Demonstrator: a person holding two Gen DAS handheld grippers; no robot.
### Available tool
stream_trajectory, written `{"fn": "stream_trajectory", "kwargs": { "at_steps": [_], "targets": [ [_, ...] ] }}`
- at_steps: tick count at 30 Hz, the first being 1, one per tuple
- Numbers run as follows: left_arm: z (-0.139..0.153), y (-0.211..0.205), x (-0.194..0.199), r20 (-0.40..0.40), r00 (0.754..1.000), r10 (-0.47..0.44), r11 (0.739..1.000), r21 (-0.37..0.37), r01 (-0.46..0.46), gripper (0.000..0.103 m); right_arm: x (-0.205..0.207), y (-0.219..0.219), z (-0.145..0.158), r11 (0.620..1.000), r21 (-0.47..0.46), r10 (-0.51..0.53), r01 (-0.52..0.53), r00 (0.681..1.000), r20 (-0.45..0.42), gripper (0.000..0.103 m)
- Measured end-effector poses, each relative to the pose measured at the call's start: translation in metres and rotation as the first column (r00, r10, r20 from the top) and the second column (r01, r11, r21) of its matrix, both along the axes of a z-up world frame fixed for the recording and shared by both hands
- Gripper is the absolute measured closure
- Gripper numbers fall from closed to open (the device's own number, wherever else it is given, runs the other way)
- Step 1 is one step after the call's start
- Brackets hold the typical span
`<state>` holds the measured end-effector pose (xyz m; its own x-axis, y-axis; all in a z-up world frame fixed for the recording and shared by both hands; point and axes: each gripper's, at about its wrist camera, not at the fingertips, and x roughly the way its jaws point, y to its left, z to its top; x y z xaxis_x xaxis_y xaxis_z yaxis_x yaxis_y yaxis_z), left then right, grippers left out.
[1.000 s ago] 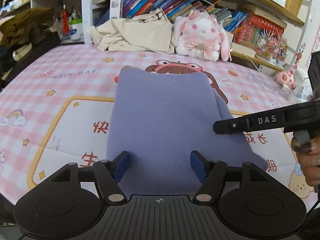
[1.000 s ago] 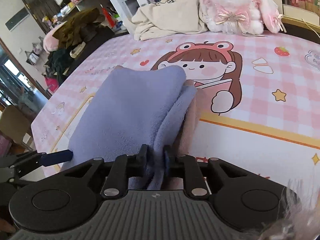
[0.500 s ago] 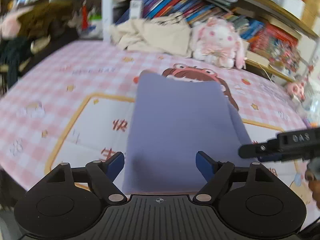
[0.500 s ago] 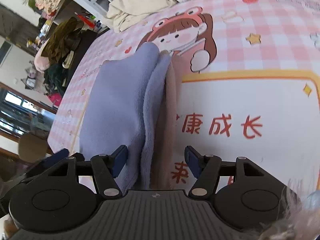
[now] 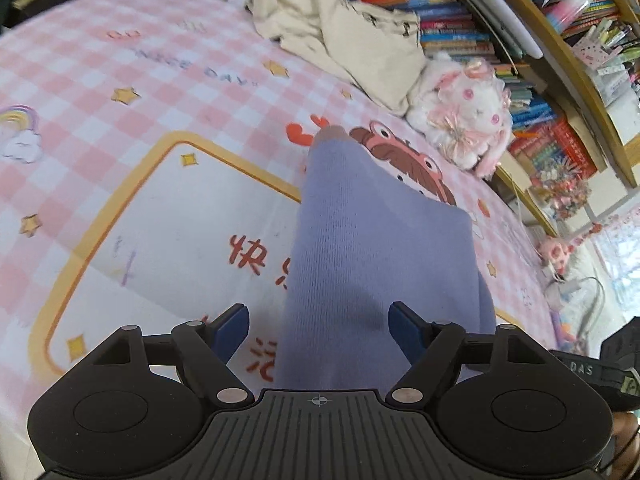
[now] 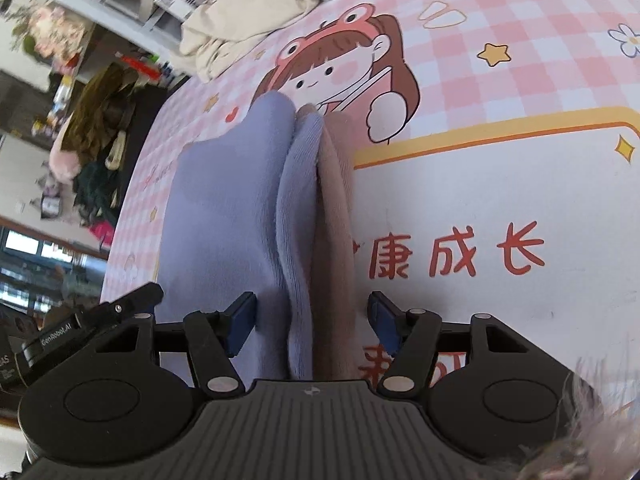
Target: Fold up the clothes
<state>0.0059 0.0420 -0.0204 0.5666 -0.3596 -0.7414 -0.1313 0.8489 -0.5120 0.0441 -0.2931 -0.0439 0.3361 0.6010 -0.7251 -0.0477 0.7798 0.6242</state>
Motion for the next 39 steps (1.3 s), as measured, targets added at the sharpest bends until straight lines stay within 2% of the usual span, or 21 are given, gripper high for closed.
{"fn": "stream_trajectory", "kwargs": {
  "at_steps": [3, 6, 8, 9, 12, 14, 15, 16, 19, 20, 22, 26, 27, 31, 36, 39],
  "targets": [
    [-0.009, 0.004, 0.015, -0.026, 0.999, -0.043, 0.997, -0.061, 0.042, 0.036, 0.004, -0.002, -0.002, 0.997, 0.016, -0.069, 0.07, 0.998, -0.013, 0.049],
    [-0.018, 0.008, 0.025, -0.048, 0.996, -0.078, 0.99, -0.119, 0.071, 0.044, 0.005, 0.001, -0.002, 0.995, 0.011, -0.097, 0.097, 0.995, -0.012, 0.053],
    [-0.021, 0.008, 0.03, -0.062, 0.993, -0.097, 0.987, -0.137, 0.088, 0.046, 0.004, 0.005, -0.002, 0.995, 0.002, -0.101, 0.101, 0.995, -0.01, 0.065],
    [-0.022, 0.007, 0.033, -0.068, 0.992, -0.106, 0.986, -0.137, 0.096, 0.047, 0.004, 0.007, -0.003, 0.994, 0.004, -0.105, 0.105, 0.994, -0.014, 0.066],
    [-0.018, 0.001, 0.034, -0.063, 0.989, -0.137, 0.987, -0.09, 0.131, 0.053, 0.0, 0.018, 0.003, 0.995, -0.054, -0.077, 0.079, 0.996, 0.038, 0.074],
    [-0.01, -0.008, 0.033, -0.048, 0.985, -0.169, 0.986, -0.021, 0.168, 0.058, -0.004, 0.03, 0.014, 0.989, -0.139, -0.031, 0.045, 0.995, 0.1, 0.078],
    [-0.004, -0.017, 0.031, -0.036, 0.981, -0.193, 0.98, 0.037, 0.194, 0.06, -0.007, 0.037, 0.019, 0.982, -0.186, -0.001, 0.026, 0.991, 0.134, 0.079],
    [0.002, -0.024, 0.029, -0.024, 0.977, -0.213, 0.972, 0.094, 0.215, 0.061, -0.011, 0.046, 0.026, 0.97, -0.242, 0.041, 0.004, 0.983, 0.181, 0.08],
    [0.005, -0.033, 0.028, -0.022, 0.975, -0.219, 0.963, 0.156, 0.22, 0.061, -0.021, 0.059, 0.038, 0.943, -0.333, 0.12, -0.022, 0.954, 0.276, 0.08],
    [0.006, -0.034, 0.028, -0.023, 0.976, -0.218, 0.961, 0.167, 0.219, 0.059, -0.02, 0.057, 0.036, 0.944, -0.328, 0.117, -0.024, 0.956, 0.269, 0.08],
    [0.001, -0.023, 0.032, -0.041, 0.981, -0.19, 0.976, 0.102, 0.193, 0.054, -0.015, 0.048, 0.029, 0.957, -0.288, 0.086, -0.02, 0.972, 0.218, 0.078],
    [-0.008, -0.009, 0.034, -0.064, 0.984, -0.167, 0.986, -0.001, 0.168, 0.049, -0.005, 0.022, 0.011, 0.99, -0.138, -0.007, 0.019, 0.996, 0.087, 0.064],
    [-0.012, -0.007, 0.035, -0.071, 0.984, -0.162, 0.987, -0.026, 0.16, 0.044, -0.004, 0.017, 0.008, 0.994, -0.104, -0.022, 0.028, 0.998, 0.057, 0.064],
    [-0.023, -0.006, 0.035, -0.074, 0.99, -0.12, 0.989, -0.1, 0.112, 0.041, -0.001, 0.009, -0.002, 0.999, -0.021, -0.05, 0.05, 0.999, 0.003, 0.062],
    [-0.017, -0.018, 0.028, -0.043, 0.994, -0.104, 0.994, -0.041, 0.102, 0.054, 0.0, 0.016, 0.003, 0.999, -0.041, 0.008, -0.007, 0.999, 0.042, 0.074],
    [-0.006, -0.03, 0.02, -0.008, 0.994, -0.112, 0.993, 0.025, 0.112, 0.06, -0.007, 0.021, 0.015, 0.994, -0.097, 0.052, -0.04, 0.99, 0.129, 0.078]
  ]
}}
